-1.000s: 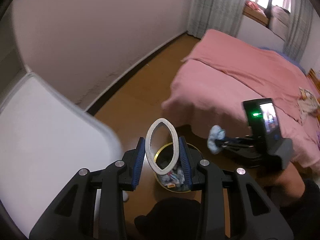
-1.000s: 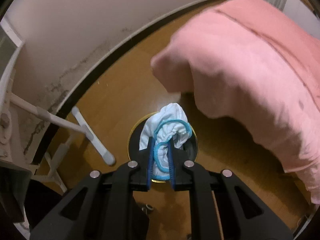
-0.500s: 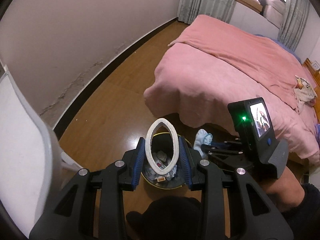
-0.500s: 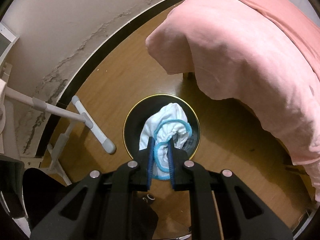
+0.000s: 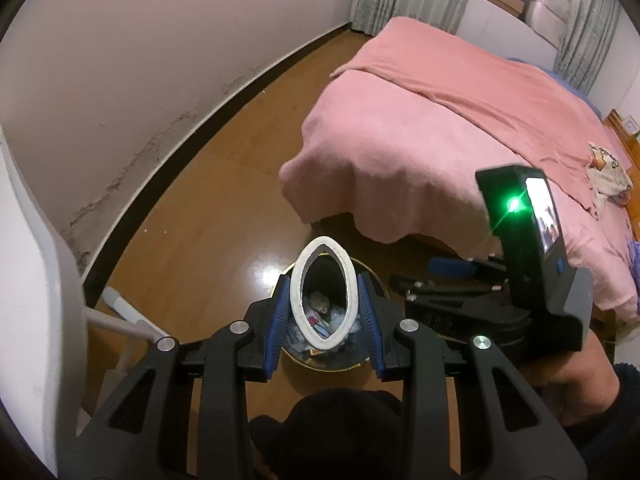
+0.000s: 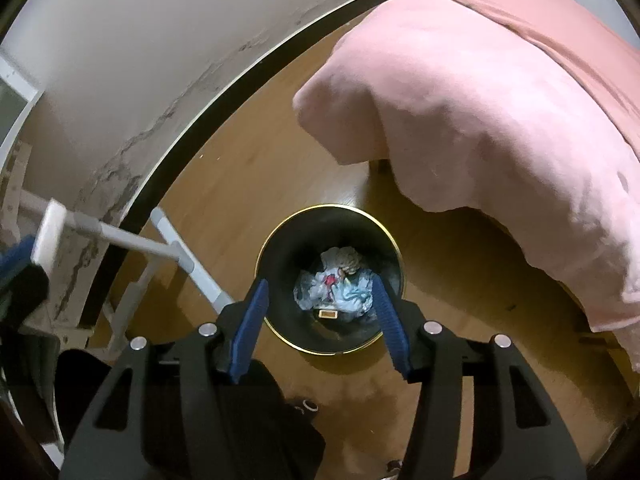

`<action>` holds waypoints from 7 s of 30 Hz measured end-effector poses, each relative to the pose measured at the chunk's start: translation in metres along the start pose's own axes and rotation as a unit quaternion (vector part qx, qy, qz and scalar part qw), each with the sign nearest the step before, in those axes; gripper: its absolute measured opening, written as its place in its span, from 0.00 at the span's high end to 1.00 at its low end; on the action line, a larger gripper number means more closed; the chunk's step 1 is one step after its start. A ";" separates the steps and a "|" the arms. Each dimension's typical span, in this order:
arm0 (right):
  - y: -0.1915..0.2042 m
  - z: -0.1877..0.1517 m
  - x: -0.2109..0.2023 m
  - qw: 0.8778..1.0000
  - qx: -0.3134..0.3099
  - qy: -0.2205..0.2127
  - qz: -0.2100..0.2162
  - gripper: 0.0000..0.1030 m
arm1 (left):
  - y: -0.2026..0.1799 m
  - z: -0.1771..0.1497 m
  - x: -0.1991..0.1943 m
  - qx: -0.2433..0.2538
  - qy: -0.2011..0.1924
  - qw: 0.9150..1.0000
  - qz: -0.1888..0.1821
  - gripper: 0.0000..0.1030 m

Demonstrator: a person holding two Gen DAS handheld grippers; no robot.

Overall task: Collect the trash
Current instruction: 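Carry the ring and cloth over the black bin and open both tools, then grasp the blue-white snack bag with the left tool while the right tool grasps the yellow chip bag, then carry both bags over the black bin and open both tools to drop them, then grasp the gray sock with the left tool while the right tool grasps the white face mask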

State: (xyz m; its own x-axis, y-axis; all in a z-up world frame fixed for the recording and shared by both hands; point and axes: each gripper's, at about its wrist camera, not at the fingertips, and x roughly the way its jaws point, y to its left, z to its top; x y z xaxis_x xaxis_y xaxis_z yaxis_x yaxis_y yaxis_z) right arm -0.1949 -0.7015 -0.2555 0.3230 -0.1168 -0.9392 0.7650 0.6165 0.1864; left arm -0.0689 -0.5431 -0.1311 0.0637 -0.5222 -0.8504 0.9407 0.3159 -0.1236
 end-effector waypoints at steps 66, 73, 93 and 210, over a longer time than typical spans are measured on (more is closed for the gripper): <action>0.705 -0.078 -0.121 0.761 -0.610 -0.061 0.212 0.99 | 0.419 -0.311 -0.345 -0.432 -0.113 0.849 0.283 0.11; 0.685 -0.055 -0.123 0.813 -0.521 -0.020 0.260 0.90 | 0.432 -0.296 -0.360 -0.432 -0.143 0.841 0.292 0.11; 0.733 -0.119 -0.119 0.791 -0.565 -0.075 0.220 0.52 | 0.458 -0.327 -0.373 -0.451 -0.126 0.827 0.312 0.11; 0.178 0.001 -0.159 0.978 -0.103 -0.172 0.058 0.22 | 0.189 -0.070 -0.253 -0.144 -0.148 0.963 0.172 0.12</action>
State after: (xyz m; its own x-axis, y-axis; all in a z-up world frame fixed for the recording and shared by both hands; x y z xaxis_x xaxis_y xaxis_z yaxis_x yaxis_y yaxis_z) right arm -0.1094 -0.5737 -0.0724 0.5963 -0.2694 -0.7562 0.5945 0.7812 0.1905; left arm 0.0697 -0.2962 0.0248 0.4878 -0.5361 -0.6890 0.7181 0.6952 -0.0325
